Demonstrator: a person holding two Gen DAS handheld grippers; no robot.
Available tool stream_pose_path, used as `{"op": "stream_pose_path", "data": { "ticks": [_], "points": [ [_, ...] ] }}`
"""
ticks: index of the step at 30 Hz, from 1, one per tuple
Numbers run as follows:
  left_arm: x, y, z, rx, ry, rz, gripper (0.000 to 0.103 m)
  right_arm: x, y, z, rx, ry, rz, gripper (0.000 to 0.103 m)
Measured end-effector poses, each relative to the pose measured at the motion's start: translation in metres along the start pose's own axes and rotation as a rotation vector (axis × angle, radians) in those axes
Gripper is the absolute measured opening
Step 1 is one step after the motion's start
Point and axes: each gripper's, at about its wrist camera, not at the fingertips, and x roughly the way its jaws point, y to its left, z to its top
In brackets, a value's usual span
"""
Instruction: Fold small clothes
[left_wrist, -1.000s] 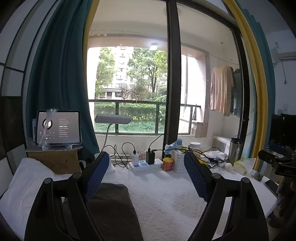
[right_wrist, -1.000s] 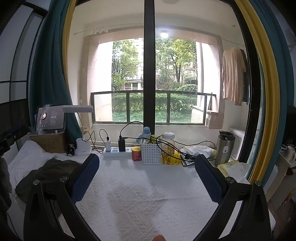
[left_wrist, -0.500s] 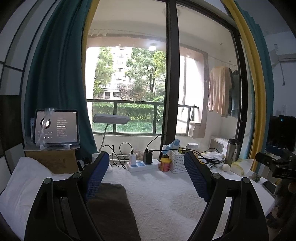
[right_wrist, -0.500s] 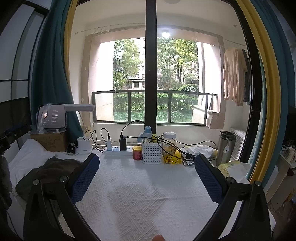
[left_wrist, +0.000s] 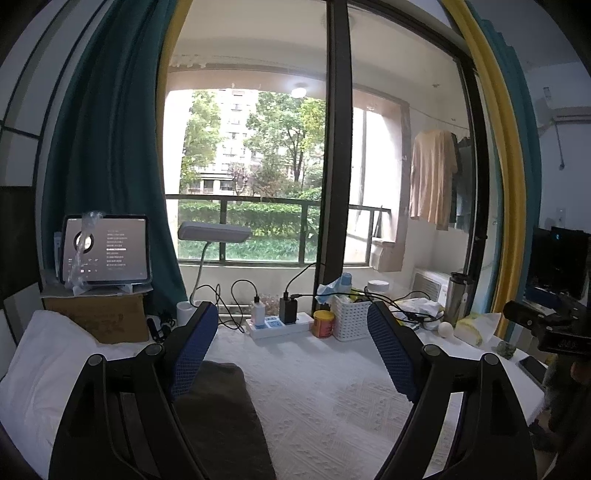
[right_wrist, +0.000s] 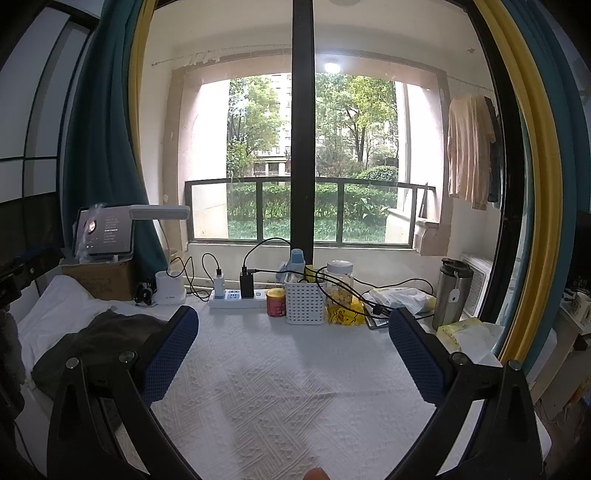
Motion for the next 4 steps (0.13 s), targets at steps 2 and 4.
{"op": "stream_pose_path", "data": {
  "ticks": [2, 4],
  "points": [
    [-0.0009, -0.002, 0.0004, 0.007, -0.002, -0.004, 0.085, 0.0005, -0.0006, 0.0004, 0.0, 0.001, 0.002, 0.102],
    [-0.0004, -0.0035, 0.0005, 0.011, -0.001, -0.009, 0.085, 0.0004, -0.0006, 0.0003, 0.001, 0.001, 0.002, 0.102]
  ]
}}
